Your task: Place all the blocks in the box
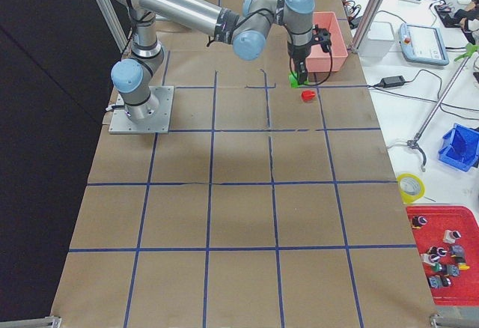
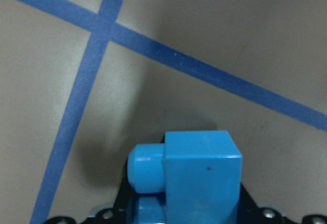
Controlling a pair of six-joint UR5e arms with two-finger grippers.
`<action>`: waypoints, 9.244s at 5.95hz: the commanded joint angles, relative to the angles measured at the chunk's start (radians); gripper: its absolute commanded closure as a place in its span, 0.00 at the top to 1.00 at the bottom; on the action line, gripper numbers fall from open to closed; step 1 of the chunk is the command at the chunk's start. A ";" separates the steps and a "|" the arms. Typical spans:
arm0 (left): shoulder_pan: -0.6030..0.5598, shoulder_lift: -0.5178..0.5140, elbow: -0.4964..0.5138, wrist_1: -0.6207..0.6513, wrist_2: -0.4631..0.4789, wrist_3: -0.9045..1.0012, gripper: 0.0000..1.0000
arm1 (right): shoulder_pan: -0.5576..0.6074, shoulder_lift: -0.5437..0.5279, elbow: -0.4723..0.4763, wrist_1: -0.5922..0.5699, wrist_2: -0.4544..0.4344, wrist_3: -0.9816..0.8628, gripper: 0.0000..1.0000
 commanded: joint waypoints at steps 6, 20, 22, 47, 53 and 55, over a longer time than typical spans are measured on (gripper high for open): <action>-0.190 0.119 0.477 -0.567 0.023 -0.001 0.29 | 0.279 0.371 -0.273 -0.333 0.190 0.313 1.00; -0.947 -0.478 1.122 -0.508 -0.126 -0.554 0.97 | 0.026 0.299 0.234 -0.614 -0.226 -0.034 0.96; -0.947 -0.433 1.120 -0.520 -0.127 -0.588 1.00 | 0.029 0.310 0.235 -0.615 -0.216 -0.026 0.74; -0.349 -0.236 0.529 -0.063 -0.032 0.262 0.14 | 0.190 -0.437 0.233 0.571 -0.260 0.274 1.00; -0.670 -0.154 0.870 -0.560 -0.044 -0.175 0.13 | 0.191 -0.437 0.229 0.536 -0.260 0.279 1.00; -0.846 -0.230 0.960 -0.551 -0.123 -0.455 0.13 | 0.191 -0.441 0.229 0.534 -0.254 0.279 1.00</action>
